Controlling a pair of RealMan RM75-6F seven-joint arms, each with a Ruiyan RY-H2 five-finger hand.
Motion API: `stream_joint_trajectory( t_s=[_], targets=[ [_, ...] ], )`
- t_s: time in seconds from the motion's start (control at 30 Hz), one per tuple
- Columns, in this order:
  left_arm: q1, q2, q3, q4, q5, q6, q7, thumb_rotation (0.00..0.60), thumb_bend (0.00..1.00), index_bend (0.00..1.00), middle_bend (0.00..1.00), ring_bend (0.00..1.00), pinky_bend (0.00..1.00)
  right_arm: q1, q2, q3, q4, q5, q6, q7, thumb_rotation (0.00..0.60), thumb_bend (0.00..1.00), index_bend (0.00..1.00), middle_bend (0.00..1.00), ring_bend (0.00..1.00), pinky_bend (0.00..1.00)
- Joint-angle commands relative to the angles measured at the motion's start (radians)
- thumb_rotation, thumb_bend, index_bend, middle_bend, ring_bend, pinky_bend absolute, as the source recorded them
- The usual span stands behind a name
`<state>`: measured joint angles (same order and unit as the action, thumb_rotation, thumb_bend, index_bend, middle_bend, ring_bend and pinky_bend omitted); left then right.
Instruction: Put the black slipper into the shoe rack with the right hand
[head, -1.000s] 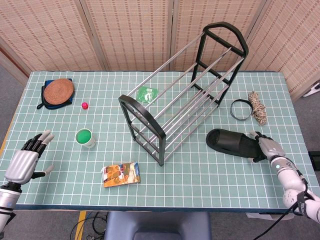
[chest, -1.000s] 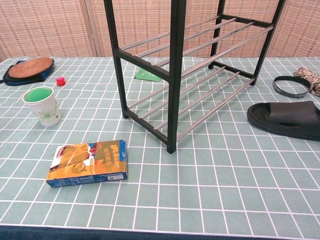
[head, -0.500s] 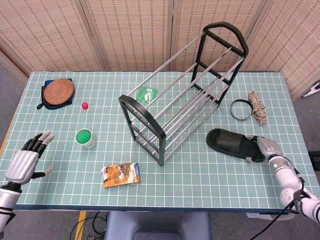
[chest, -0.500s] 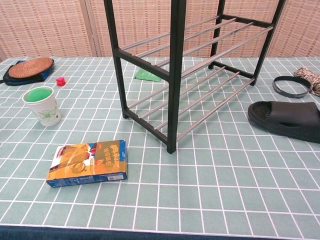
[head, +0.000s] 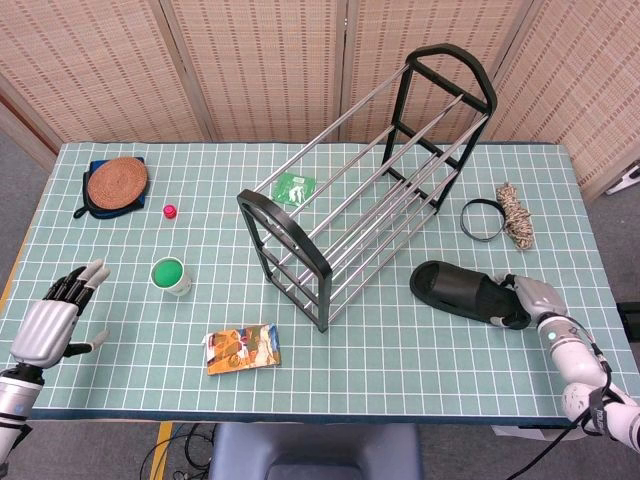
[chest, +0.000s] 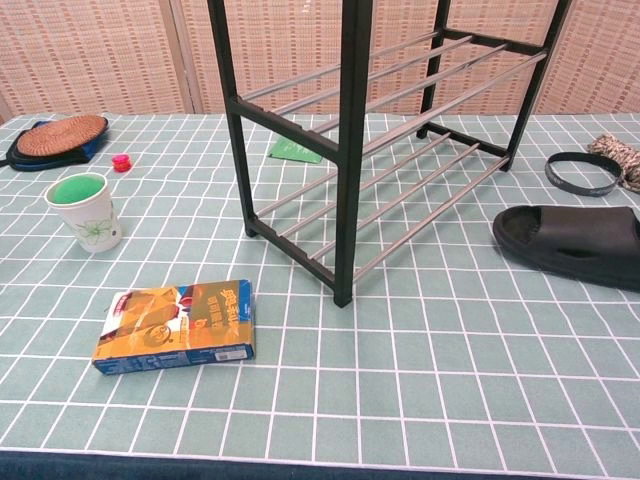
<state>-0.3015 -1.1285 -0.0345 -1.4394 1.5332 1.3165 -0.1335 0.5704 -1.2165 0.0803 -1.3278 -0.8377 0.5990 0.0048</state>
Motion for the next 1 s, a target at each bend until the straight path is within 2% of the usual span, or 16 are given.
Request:
stream_joint_trajectory(
  t_s=[0.03, 0.33, 0.63, 0.83, 1.0],
  targets=[
    [-0.001, -0.002, 0.000, -0.001, -0.001, -0.001, 0.005, 0.600, 0.26, 0.00, 0.02, 0.00, 0.11, -0.019, 0.036, 0.005, -0.051, -0.013, 0.039, 0.006, 0.600, 0.23, 0.27, 0.25, 0.20, 0.30],
    [-0.005, -0.007, -0.001, -0.001, -0.012, -0.017, 0.020, 0.600, 0.26, 0.00, 0.02, 0.00, 0.11, -0.059, 0.090, 0.032, -0.109, -0.052, 0.075, 0.084, 0.600, 0.22, 0.27, 0.25, 0.20, 0.30],
    [-0.005, 0.004, 0.001, -0.010, -0.018, -0.026, 0.004, 0.600, 0.26, 0.00, 0.02, 0.00, 0.11, -0.093, 0.055, 0.065, -0.095, -0.084, 0.126, 0.162, 0.600, 0.21, 0.27, 0.25, 0.20, 0.30],
    [0.001, 0.024, 0.003, -0.012, -0.012, -0.017, -0.041, 0.600, 0.26, 0.00, 0.02, 0.00, 0.11, -0.108, 0.023, 0.089, -0.116, -0.033, 0.201, 0.142, 0.600, 0.20, 0.27, 0.25, 0.20, 0.30],
    [0.006, 0.038, 0.010, -0.013, 0.005, -0.006, -0.078, 0.600, 0.26, 0.00, 0.02, 0.00, 0.11, -0.089, -0.002, 0.112, -0.118, 0.049, 0.214, 0.098, 0.600, 0.20, 0.27, 0.25, 0.20, 0.30]
  ],
)
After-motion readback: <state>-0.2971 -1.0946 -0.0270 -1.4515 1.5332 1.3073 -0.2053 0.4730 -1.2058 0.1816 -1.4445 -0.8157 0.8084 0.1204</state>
